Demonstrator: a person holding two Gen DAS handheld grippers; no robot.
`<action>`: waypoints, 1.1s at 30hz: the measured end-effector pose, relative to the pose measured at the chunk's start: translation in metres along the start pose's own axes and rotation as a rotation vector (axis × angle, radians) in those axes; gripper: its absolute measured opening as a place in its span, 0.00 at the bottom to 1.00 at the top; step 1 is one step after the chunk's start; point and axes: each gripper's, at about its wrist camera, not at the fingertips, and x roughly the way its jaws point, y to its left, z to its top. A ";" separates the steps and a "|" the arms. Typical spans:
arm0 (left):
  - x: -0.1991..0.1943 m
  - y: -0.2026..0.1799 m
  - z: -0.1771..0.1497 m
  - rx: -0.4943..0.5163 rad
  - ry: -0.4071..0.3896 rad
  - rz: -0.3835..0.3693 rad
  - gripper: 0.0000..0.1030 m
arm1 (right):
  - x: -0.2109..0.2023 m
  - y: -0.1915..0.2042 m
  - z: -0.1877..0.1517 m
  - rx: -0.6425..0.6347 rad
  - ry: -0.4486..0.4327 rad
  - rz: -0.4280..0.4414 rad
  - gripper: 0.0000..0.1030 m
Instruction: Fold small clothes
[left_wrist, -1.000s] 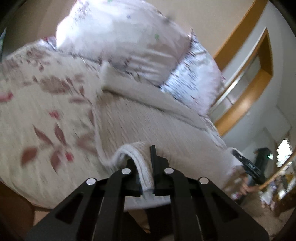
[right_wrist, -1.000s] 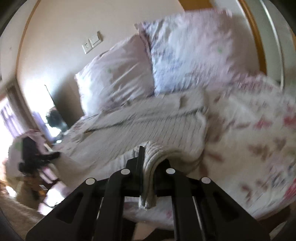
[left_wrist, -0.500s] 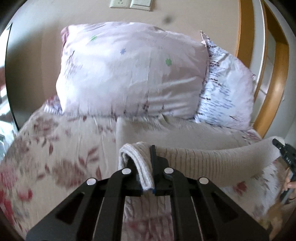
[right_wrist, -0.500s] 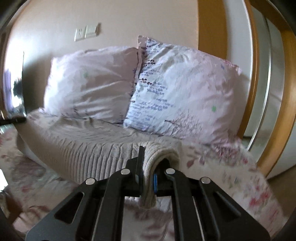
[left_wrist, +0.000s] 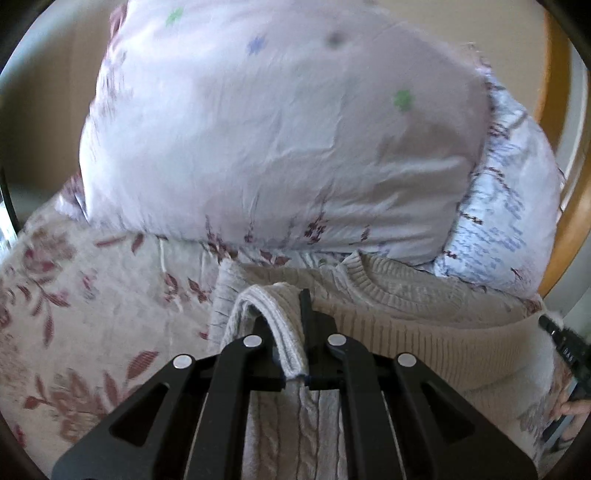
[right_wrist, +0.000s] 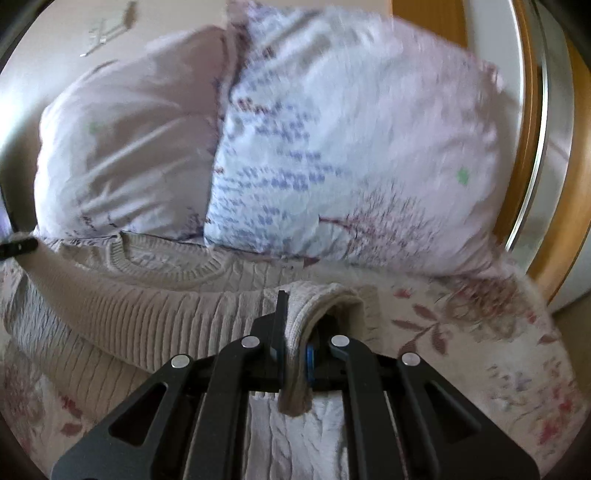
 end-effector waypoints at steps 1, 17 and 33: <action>0.007 0.003 0.000 -0.021 0.016 -0.004 0.05 | 0.009 -0.004 0.000 0.024 0.024 0.010 0.07; 0.062 0.010 0.010 -0.134 0.122 -0.063 0.24 | 0.071 -0.047 0.013 0.417 0.194 0.230 0.40; 0.004 0.041 0.000 -0.104 0.035 -0.112 0.53 | 0.011 -0.079 -0.001 0.373 0.076 0.181 0.38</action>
